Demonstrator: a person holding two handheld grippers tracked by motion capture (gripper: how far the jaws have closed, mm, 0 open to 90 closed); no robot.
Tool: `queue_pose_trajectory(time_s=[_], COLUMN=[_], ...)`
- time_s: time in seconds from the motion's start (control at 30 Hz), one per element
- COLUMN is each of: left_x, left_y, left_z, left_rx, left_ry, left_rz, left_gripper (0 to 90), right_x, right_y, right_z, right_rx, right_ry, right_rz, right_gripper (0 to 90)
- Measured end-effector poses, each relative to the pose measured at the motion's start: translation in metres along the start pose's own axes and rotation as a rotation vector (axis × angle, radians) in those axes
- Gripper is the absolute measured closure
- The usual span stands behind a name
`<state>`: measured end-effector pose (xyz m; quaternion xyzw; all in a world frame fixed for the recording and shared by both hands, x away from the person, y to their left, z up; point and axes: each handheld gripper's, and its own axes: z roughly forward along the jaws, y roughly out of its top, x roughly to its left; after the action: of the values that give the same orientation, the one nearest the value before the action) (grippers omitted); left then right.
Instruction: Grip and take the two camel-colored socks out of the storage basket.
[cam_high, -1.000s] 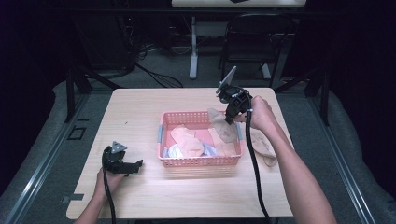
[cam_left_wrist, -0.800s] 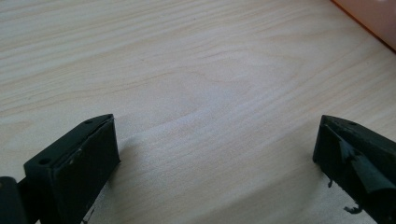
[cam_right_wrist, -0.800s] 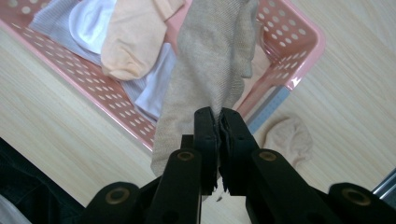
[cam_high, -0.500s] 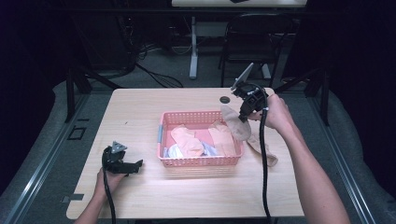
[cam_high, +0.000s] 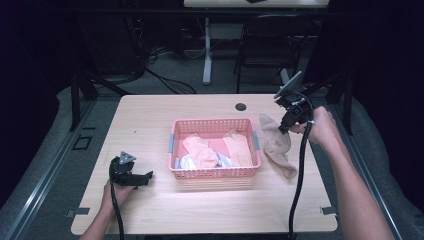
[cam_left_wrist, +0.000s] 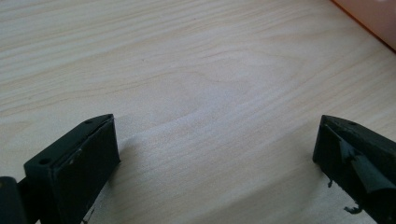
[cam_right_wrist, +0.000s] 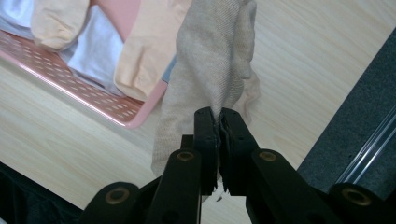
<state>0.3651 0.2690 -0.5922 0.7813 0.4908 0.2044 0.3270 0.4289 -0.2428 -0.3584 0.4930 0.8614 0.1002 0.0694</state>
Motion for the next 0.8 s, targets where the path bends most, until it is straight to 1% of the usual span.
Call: queue_pose_trajectory(time_s=[0.03,0.07,0.1,0.2,0.23,0.27,0.3,0.33,0.37,0.4,0.43,0.5,0.57,0.6,0.67,0.7,0.73,0.77,0.8], left_x=[0.0,0.0,0.0,0.0,0.0,0.0,0.0,0.0,0.0,0.0,0.0,0.0,0.0,0.0,0.0,0.0,0.0,0.0,0.0], left_y=[0.0,0.0,0.0,0.0,0.0,0.0,0.0,0.0,0.0,0.0,0.0,0.0,0.0,0.0,0.0,0.0,0.0,0.0,0.0], left_z=[0.0,0.0,0.0,0.0,0.0,0.0,0.0,0.0,0.0,0.0,0.0,0.0,0.0,0.0,0.0,0.0,0.0,0.0,0.0], left_rx=[0.0,0.0,0.0,0.004,0.004,0.003,0.003,0.003,0.003,0.0,0.0,0.0,-0.001,0.0,0.0,-0.001,-0.001,-0.001,0.0], left_ry=[0.0,0.0,0.0,-0.001,0.0,-0.001,0.0,0.0,0.0,0.0,0.0,0.0,0.0,0.0,0.001,0.0,0.0,0.0,0.0], left_rz=[0.0,0.001,0.0,0.001,0.001,0.001,0.001,0.001,0.001,0.0,0.0,0.0,0.0,0.0,0.0,0.0,-0.001,0.0,0.0], left_gripper=[0.0,0.0,0.0,0.0,0.0,0.0,0.0,0.0,0.0,0.0,0.0,0.0,0.0,0.0,0.0,0.0,0.0,0.0,0.0], right_x=[-0.003,-0.006,-0.01,-0.018,-0.021,-0.024,-0.026,-0.029,-0.031,-0.034,-0.035,-0.04,-0.042,-0.044,-0.047,-0.047,-0.047,-0.048,-0.048], right_y=[-0.003,-0.007,-0.012,-0.022,-0.026,-0.029,-0.033,-0.037,-0.039,-0.042,-0.045,-0.05,-0.054,-0.056,-0.058,-0.059,-0.06,-0.061,-0.062], right_z=[0.002,0.004,0.009,0.021,0.027,0.033,0.04,0.048,0.054,0.06,0.067,0.08,0.091,0.095,0.102,0.104,0.106,0.107,0.107], right_rx=[-0.001,0.009,0.011,0.024,0.02,0.034,0.033,0.045,0.046,0.06,0.066,0.077,0.086,0.088,0.097,0.098,0.094,0.093,0.087], right_ry=[-0.002,-0.002,-0.011,-0.003,0.0,0.009,0.015,0.017,0.021,0.026,0.031,0.043,0.044,0.056,0.052,0.059,0.051,0.047,0.057], right_rz=[0.009,0.016,0.026,0.052,0.068,0.071,0.089,0.102,0.109,0.112,0.126,0.14,0.158,0.169,0.182,0.186,0.196,0.195,0.205], right_gripper=[85.8,85.9,85.9,85.9,85.9,85.9,85.9,85.9,85.8,85.8,85.8,85.7,85.4,84.8,81.0,76.6,72.5,70.9,67.7])
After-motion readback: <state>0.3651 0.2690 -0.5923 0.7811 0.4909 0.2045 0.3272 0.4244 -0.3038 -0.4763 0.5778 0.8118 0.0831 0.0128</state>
